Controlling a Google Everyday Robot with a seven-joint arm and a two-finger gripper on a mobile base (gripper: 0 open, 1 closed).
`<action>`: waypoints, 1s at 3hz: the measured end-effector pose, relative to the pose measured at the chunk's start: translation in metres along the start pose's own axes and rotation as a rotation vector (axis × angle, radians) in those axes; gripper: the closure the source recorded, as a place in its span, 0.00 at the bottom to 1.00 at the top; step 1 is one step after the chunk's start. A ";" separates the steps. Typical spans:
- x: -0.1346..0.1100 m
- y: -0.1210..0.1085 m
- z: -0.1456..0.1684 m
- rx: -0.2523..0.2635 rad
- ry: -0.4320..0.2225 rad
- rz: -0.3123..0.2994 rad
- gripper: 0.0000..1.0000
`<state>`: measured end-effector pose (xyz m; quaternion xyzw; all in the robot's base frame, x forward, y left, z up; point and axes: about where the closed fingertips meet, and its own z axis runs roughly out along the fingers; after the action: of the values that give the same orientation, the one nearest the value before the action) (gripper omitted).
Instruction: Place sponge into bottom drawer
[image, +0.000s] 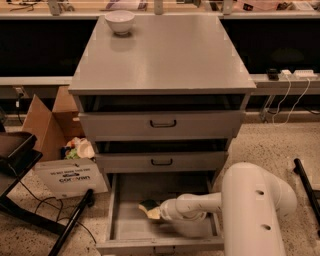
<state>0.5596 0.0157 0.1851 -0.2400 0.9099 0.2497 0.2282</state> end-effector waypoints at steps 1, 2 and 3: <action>0.000 0.000 0.000 0.000 0.000 0.000 0.50; 0.000 0.000 0.000 0.000 0.000 0.000 0.27; 0.000 0.000 0.000 0.000 0.000 0.000 0.04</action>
Offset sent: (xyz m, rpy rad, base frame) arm 0.0000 0.0000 0.0000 0.0000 0.0000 0.0000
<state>0.5595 0.0157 0.1851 -0.2400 0.9099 0.2497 0.2282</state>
